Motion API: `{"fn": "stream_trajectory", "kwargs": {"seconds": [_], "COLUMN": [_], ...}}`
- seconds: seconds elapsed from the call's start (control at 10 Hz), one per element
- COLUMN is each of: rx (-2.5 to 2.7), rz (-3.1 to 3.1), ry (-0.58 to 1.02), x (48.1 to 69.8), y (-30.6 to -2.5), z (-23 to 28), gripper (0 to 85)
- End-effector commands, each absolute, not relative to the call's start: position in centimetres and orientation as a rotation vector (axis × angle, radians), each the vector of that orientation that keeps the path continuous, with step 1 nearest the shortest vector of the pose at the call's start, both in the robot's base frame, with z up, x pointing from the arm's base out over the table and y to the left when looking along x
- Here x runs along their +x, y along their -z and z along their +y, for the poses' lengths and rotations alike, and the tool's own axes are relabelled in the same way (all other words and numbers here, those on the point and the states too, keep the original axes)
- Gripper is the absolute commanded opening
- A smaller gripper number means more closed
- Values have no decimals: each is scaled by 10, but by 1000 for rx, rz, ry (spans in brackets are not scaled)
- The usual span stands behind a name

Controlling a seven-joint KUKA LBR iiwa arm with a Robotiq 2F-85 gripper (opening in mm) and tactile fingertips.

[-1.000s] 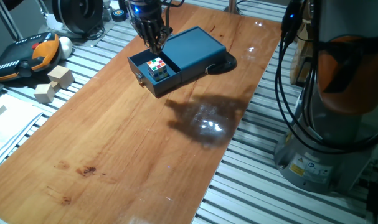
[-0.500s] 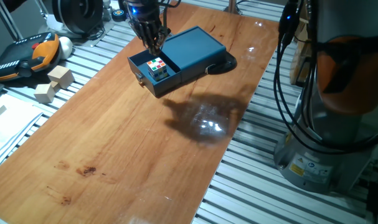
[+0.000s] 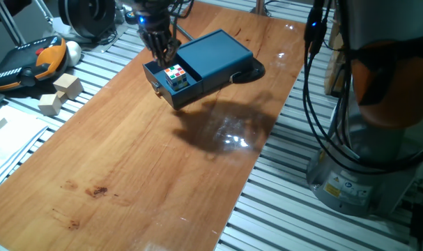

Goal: Grasp the handle and close the drawer

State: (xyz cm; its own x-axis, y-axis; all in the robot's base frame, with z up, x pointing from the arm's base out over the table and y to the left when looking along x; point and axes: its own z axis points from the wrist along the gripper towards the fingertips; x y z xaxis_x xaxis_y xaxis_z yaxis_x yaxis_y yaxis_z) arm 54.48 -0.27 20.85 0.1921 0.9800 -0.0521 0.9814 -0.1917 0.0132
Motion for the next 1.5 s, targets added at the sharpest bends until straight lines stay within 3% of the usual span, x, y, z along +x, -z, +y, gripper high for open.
{"fn": "stream_trajectory", "kwargs": {"seconds": [0.0,0.7,1.4], "rx": [2395,2427,2428], "rz": [1963,1914,1897], "ry": [47,-18,-12], "x": [549,582,599], "y": [-203,-144,-116], "z": [-1,1,-8], "gripper": [20,20,20]}}
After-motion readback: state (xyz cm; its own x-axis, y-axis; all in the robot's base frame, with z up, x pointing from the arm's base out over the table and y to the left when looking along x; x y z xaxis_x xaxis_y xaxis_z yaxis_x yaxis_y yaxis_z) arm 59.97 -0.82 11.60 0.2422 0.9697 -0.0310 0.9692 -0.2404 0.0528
